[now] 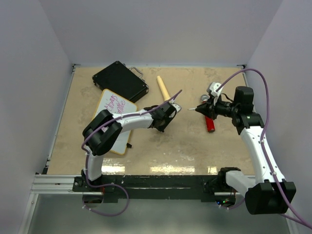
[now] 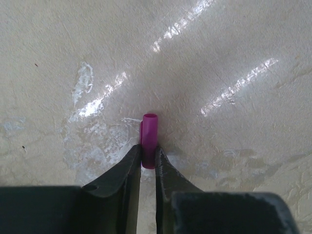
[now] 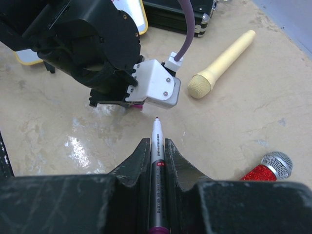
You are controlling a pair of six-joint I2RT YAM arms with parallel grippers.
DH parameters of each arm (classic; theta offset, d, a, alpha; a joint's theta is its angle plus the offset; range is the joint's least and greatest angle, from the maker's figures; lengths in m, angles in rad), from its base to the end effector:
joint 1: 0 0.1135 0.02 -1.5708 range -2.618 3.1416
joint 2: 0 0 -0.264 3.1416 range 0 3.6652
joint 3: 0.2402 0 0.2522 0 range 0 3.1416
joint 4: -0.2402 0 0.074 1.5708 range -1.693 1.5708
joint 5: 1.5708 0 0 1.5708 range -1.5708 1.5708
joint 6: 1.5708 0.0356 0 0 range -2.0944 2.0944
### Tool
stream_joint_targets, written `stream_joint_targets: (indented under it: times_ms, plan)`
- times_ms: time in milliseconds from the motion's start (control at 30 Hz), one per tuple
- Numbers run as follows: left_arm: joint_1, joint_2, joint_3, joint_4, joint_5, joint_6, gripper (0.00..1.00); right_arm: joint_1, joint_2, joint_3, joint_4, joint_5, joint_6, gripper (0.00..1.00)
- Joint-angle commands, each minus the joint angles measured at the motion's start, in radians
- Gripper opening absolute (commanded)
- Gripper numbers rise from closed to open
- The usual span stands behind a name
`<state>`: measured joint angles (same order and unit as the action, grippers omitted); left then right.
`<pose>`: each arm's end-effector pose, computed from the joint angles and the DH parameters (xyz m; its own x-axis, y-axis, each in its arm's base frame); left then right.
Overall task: Write a sentence on the whiteboard
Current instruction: Pick up the pen cap from the center of the board.
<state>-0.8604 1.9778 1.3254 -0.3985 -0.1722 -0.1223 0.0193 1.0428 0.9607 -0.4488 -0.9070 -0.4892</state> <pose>0.2718 -0.3067 0.1602 -0.6461 0.5668 -0.5112 0.6172 0.7820 0.0870 0.2182 0.0323 0.3327 -0.1221 -0.2919 -0.9486 -0.8478 0.5276 -0.0532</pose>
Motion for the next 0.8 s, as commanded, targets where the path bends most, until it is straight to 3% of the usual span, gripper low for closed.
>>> stream_joint_targets:
  times_ms: [0, 167, 500, 767]
  plan:
    - [0.000, 0.000, -0.063, 0.027, -0.010, 0.027, 0.09, -0.002, -0.004, 0.016, 0.009, -0.009, -0.011, 0.00]
    - [0.001, -0.126, -0.146, 0.139, 0.000, 0.065, 0.00, -0.002, 0.005, 0.016, 0.005, -0.010, -0.014, 0.00]
    - [0.006, -0.367, -0.437, 0.521, 0.091, 0.199, 0.00, 0.011, 0.052, 0.010, -0.008, -0.044, -0.022, 0.00]
    - [0.011, -0.562, -0.708, 0.820, 0.273, 0.394, 0.00, 0.146, 0.097, 0.003, -0.031, -0.035, -0.083, 0.00]
